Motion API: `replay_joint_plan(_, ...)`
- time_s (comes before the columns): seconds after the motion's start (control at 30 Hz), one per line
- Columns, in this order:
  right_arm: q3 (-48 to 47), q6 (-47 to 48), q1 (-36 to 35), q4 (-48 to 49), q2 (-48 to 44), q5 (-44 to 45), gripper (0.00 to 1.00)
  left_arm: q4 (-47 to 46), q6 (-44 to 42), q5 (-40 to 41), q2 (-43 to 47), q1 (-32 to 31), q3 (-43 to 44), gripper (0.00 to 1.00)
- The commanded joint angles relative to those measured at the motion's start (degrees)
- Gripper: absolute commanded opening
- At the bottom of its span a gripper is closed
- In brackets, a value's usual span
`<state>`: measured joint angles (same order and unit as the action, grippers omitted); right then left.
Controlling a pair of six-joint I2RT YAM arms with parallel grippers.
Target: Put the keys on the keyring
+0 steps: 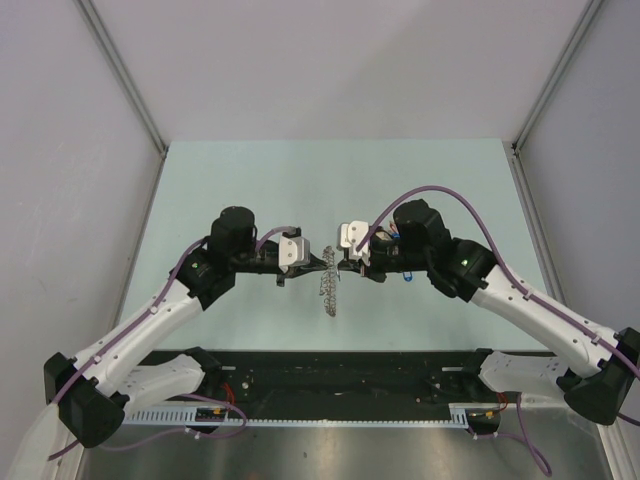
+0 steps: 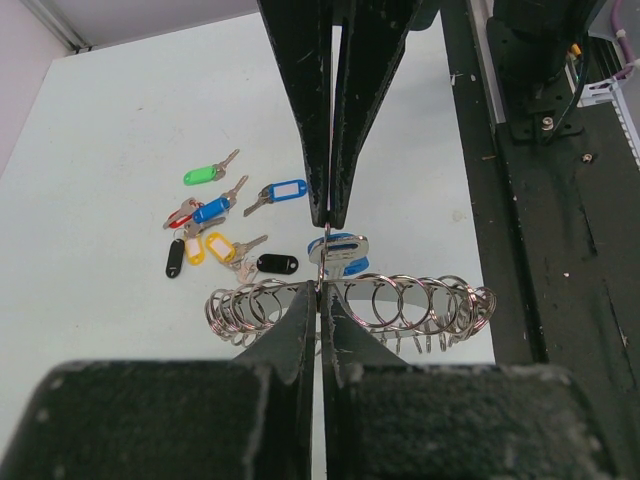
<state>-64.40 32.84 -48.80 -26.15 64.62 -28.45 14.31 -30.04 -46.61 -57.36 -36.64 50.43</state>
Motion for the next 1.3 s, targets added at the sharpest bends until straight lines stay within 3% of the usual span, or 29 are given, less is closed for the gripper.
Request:
replay_joint_plan(0.0,-2.5,0.4,-0.3,0.0,-0.3,1.3,0.0,-1.5,-2.3,0.4,0.4,-0.5,1.8,0.0)
replay_joint_plan(1.27,-2.5,1.1,-0.5,0.3,0.1,-1.2,0.0,-0.3,-2.9,-0.6,-0.9,-1.4,2.2,0.0)
